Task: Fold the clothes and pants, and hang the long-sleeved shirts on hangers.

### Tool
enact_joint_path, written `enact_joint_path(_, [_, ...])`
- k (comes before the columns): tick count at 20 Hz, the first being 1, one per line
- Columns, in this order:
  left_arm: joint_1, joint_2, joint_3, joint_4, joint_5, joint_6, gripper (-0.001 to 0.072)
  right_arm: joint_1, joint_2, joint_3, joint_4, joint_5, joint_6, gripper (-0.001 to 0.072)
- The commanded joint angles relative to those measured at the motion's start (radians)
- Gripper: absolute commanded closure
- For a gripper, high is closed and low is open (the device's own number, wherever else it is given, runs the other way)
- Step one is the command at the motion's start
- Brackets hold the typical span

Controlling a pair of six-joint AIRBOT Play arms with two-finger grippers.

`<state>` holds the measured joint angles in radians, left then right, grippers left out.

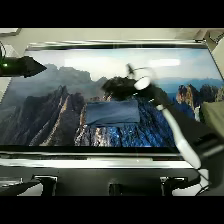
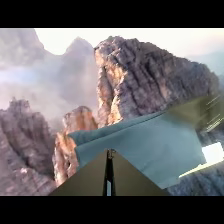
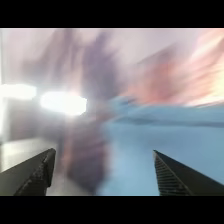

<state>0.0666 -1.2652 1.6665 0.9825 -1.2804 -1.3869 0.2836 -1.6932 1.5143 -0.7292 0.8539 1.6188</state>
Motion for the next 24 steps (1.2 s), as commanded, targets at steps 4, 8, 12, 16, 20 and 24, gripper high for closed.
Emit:
enact_joint_path(4, [0.000, 0.003, 0.000, 0.016, -0.006, -0.001, 0.0687, -0.435, -0.020, -0.095, -0.206, 0.510, 0.006, 0.0047])
enact_joint_path(8, [0.000, 0.003, 0.000, 0.016, -0.010, -0.020, 0.0687, -0.408, -0.134, -0.143, 0.002, 0.492, -0.242, 0.0050])
enact_joint_path(12, [0.000, 0.003, 0.000, 0.016, -0.013, -0.020, 0.0687, -0.364, -0.229, -0.143, 0.114, 0.477, -0.302, 0.0087])
enact_joint_path(16, [0.000, 0.003, 0.000, 0.016, -0.013, -0.020, 0.0687, -0.329, -0.252, -0.143, 0.123, 0.473, -0.349, 0.0261])
enact_joint_path(20, [0.000, 0.003, 0.000, 0.016, -0.013, -0.019, 0.0687, -0.352, -0.226, -0.097, 0.250, 0.543, -0.418, 0.0673])
enact_joint_path(24, [0.000, -0.001, 0.000, 0.017, -0.010, -0.005, 0.0686, -0.480, -0.072, 0.098, 0.212, 0.581, -0.337, 0.0673])
